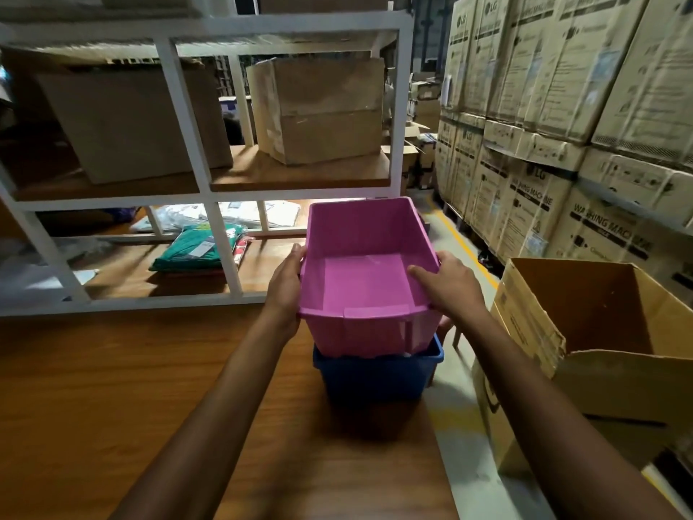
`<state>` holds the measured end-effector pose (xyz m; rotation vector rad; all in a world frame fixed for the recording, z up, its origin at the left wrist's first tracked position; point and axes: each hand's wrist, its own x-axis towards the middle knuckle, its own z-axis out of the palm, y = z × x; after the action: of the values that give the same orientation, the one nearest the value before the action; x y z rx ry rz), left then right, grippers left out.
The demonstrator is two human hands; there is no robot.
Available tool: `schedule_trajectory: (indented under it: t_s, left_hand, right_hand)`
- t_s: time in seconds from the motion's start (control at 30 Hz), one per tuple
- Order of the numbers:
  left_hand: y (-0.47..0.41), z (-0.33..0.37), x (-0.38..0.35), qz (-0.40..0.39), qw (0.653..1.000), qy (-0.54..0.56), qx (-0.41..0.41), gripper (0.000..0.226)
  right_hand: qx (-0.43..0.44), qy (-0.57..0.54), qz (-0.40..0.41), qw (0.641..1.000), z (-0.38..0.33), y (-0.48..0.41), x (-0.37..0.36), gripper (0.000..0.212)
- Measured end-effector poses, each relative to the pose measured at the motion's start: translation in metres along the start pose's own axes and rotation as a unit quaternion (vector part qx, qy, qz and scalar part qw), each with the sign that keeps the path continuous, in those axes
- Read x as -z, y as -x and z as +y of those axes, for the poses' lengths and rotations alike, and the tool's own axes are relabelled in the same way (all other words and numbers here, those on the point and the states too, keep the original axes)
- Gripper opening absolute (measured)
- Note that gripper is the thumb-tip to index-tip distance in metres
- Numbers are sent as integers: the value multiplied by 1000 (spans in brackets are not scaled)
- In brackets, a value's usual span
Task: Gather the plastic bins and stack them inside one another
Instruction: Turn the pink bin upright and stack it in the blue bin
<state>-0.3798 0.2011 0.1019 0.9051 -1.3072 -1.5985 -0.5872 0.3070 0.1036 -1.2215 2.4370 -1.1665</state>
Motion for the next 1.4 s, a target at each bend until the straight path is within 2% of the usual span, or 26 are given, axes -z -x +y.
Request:
schedule_trajectory:
  t_s: [0.33,0.5,0.67,0.8,0.9,1.0,1.13,1.3,1.4]
  left_hand:
    - [-22,-28,9,-10,999,-28,38,32]
    - [-22,-43,9,4,999,-41,24,30]
    - [-22,-62,14,3,997,-75,-13,36]
    - [-23,-75,16,9,993,-118,-3,51]
    - [-15,-72,12,25,989,-145,-24,47]
    - [-14,-73,11,17,981,-184,-58,45]
    - [-14,-72,9,-9,960,-263,-98,45]
    - [-15,-78,2,-60,889,-437,-121,54]
    - [-15,-82,2,-61,864,-485,-123,55]
  right_hand:
    - [-39,22,-44,998,12,-15,-27,49]
    - [-60,25,-54,996,20,-10,-35,51]
    - [-60,9,-29,998,27,0,-39,51]
    - [-62,-15,-15,998,34,12,-44,60]
    - [-57,-24,-5,998,38,20,-45,66]
    - [-25,-26,23,999,41,25,-43,60]
    - [44,16,21,999,42,26,-45,61]
    - [93,93,-27,991,47,25,-58,65]
    - [103,108,-33,988,53,24,-63,64]
